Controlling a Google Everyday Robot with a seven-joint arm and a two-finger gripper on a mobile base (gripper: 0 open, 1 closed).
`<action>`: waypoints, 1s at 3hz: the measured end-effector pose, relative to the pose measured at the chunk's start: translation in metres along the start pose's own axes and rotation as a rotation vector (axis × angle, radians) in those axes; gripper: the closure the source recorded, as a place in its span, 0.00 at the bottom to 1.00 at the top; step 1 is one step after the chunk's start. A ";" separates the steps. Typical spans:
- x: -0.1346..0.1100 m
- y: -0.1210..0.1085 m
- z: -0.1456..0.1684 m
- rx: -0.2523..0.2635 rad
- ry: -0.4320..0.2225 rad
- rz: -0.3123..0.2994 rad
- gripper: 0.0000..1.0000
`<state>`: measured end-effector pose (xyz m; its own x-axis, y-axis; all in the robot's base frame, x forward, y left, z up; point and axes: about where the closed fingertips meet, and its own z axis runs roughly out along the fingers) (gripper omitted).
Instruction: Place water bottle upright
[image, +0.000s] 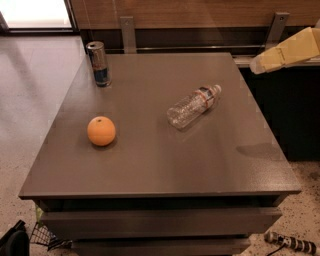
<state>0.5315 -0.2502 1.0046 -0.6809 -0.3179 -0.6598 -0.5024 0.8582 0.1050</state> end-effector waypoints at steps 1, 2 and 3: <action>0.000 -0.001 0.003 -0.004 0.008 0.021 0.00; -0.006 -0.002 0.010 0.062 0.043 0.062 0.00; -0.014 0.003 0.024 0.161 0.137 0.117 0.00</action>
Offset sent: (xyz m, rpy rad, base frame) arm 0.0258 0.0121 -0.0159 0.1263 0.3025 -0.6137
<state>0.5527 -0.2331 0.9964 -0.8008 -0.2545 -0.5421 -0.3316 0.9422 0.0475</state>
